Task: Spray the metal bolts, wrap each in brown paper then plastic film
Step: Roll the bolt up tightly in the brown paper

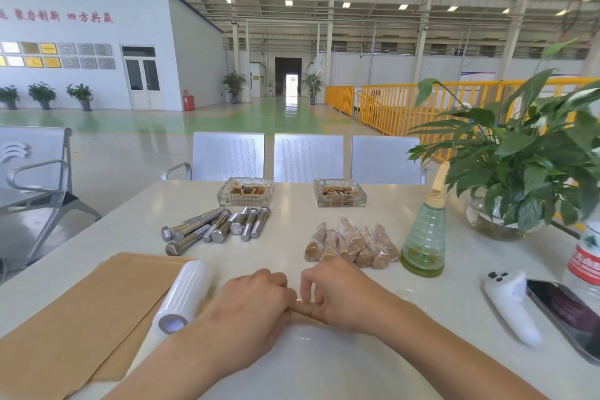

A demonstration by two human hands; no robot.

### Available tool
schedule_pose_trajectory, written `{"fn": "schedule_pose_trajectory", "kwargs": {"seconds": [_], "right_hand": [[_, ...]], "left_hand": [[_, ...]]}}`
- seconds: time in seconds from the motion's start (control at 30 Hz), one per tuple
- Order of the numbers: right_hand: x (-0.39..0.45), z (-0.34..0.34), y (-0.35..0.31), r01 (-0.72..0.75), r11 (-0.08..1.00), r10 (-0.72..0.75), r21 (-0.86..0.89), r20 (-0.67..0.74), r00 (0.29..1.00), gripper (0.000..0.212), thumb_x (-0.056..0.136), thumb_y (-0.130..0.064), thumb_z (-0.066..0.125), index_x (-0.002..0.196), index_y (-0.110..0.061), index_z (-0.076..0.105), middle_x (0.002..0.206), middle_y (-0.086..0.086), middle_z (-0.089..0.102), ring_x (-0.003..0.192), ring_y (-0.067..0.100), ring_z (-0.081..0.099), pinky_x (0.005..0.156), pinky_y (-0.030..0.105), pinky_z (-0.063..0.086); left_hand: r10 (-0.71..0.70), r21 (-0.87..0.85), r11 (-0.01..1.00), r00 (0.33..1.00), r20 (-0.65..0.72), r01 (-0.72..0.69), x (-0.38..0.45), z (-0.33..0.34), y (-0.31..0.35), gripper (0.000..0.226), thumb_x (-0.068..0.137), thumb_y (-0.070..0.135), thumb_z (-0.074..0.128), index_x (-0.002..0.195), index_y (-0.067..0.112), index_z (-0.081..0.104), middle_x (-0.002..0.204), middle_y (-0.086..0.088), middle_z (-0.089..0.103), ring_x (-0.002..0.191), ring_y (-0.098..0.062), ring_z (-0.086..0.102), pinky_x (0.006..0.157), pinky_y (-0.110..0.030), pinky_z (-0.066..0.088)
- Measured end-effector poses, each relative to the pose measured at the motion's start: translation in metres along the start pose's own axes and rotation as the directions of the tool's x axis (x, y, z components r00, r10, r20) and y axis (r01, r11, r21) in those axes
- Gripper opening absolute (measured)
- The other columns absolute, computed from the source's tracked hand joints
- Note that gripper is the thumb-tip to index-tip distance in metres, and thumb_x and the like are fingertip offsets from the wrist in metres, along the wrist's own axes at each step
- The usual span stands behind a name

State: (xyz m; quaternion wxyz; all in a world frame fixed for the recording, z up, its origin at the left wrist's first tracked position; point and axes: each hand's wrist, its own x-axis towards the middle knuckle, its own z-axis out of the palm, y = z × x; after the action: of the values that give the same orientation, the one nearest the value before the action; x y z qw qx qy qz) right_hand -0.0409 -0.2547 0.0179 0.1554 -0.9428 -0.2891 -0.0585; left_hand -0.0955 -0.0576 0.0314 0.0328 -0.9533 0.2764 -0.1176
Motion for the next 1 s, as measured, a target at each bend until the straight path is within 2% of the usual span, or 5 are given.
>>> {"fn": "schedule_pose_trajectory", "kwargs": {"seconds": [0.23,0.43,0.7,0.83,1.0], "right_hand": [[0.001,-0.015,-0.006,-0.138,0.990,0.134,0.034,0.104,0.986,0.002,0.085,-0.036,0.069,0.084,-0.034,0.067,0.097,-0.006,0.070,0.092,0.006,0.053,0.075,0.025,0.046],[-0.008,-0.022,-0.007,-0.139,0.982,0.132,0.132,0.059,0.989,0.042,0.083,-0.072,0.052,0.058,-0.039,0.060,0.063,-0.009,0.049,0.062,0.000,0.046,0.056,0.026,0.031],[-0.011,-0.025,-0.007,-0.173,0.979,0.162,0.108,0.098,0.982,0.021,0.085,-0.019,0.064,0.102,-0.026,0.075,0.092,-0.007,0.059,0.098,0.011,0.052,0.070,0.024,0.042],[-0.010,-0.015,-0.009,-0.192,0.977,0.189,0.094,0.039,0.981,0.020,0.087,-0.015,0.058,0.097,-0.029,0.070,0.092,-0.008,0.053,0.096,0.011,0.045,0.064,0.017,0.036],[-0.012,-0.011,-0.010,-0.268,0.958,0.266,0.100,0.040,0.963,0.025,0.089,-0.025,0.060,0.112,-0.035,0.062,0.102,-0.012,0.047,0.115,0.015,0.047,0.089,0.032,0.046]], "left_hand": [[-0.082,-0.131,0.989,0.996,-0.047,0.075,0.008,0.006,-0.008,0.019,0.097,0.036,0.043,0.103,0.031,0.060,0.098,0.010,0.056,0.095,-0.019,0.058,0.072,-0.033,0.045],[-0.125,-0.187,0.976,0.990,-0.070,0.111,0.011,0.010,-0.013,0.017,0.092,0.037,0.043,0.101,0.035,0.057,0.090,0.011,0.057,0.088,-0.019,0.057,0.067,-0.033,0.038],[-0.196,-0.260,0.949,0.979,-0.045,0.178,0.015,0.014,-0.021,0.020,0.089,0.031,0.049,0.104,0.039,0.060,0.087,0.014,0.069,0.089,-0.016,0.063,0.074,-0.031,0.050],[-0.202,-0.326,0.927,0.979,-0.015,0.186,0.019,0.016,-0.026,0.023,0.091,0.025,0.050,0.107,0.041,0.055,0.077,0.020,0.071,0.077,-0.010,0.060,0.071,-0.028,0.051],[-0.223,-0.340,0.916,0.975,0.013,0.214,0.024,0.020,-0.030,0.030,0.094,0.029,0.048,0.120,0.043,0.048,0.084,0.019,0.067,0.084,-0.013,0.059,0.078,-0.032,0.052]]}}
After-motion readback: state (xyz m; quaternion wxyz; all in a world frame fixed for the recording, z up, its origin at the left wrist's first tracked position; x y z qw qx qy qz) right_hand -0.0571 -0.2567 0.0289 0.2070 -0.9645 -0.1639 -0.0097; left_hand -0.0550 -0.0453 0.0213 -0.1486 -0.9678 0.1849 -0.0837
